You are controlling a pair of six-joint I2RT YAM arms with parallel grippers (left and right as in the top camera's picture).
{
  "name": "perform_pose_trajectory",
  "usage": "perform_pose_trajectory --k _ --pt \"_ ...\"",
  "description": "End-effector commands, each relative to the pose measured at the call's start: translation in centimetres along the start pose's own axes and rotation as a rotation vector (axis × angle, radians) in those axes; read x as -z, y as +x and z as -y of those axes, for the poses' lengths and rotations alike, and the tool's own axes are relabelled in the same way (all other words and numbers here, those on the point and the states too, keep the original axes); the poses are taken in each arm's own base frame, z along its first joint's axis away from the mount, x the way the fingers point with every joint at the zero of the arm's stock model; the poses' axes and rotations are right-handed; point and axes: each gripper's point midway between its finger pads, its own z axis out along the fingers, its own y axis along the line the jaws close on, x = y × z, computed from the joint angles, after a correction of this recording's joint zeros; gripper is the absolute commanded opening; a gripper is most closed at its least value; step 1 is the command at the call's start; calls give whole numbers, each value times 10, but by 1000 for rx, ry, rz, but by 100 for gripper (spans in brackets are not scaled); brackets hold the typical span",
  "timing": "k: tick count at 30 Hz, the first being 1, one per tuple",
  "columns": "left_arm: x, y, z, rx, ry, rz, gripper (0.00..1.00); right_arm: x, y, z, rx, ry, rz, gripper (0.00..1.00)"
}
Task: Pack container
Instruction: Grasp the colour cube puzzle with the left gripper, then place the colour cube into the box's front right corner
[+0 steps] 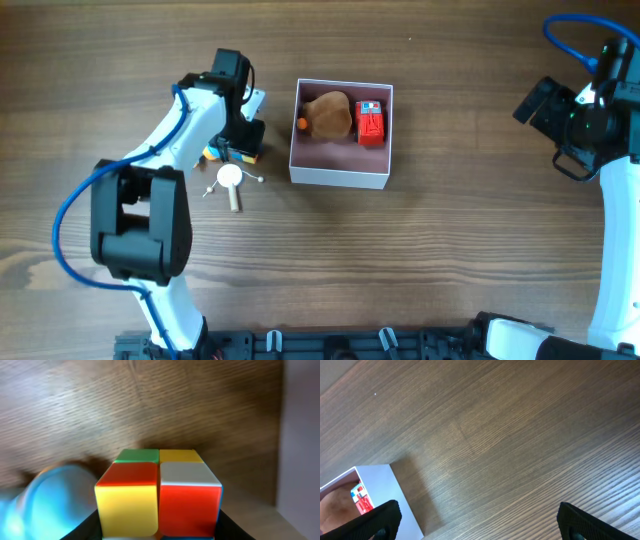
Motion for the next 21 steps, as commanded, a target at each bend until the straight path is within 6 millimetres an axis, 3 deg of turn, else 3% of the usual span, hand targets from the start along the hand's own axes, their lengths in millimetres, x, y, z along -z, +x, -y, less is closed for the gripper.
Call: perform_pose_trajectory --k 1,5,7,10,16,21 --pt "78 -34 15 25 -5 182 34 -4 1 2 -3 11 -7 100" --pt "120 -41 47 6 20 264 34 -4 1 2 -3 11 -7 100" --pt "137 -41 74 -53 38 305 25 -4 1 2 -4 11 -7 100" --pt "148 -35 115 -117 72 332 21 -4 1 2 -3 11 -7 100" --pt "145 -30 175 4 160 330 18 -4 1 2 -4 11 -7 100" --pt "123 -34 212 135 211 303 15 -4 1 2 -3 11 -7 100"
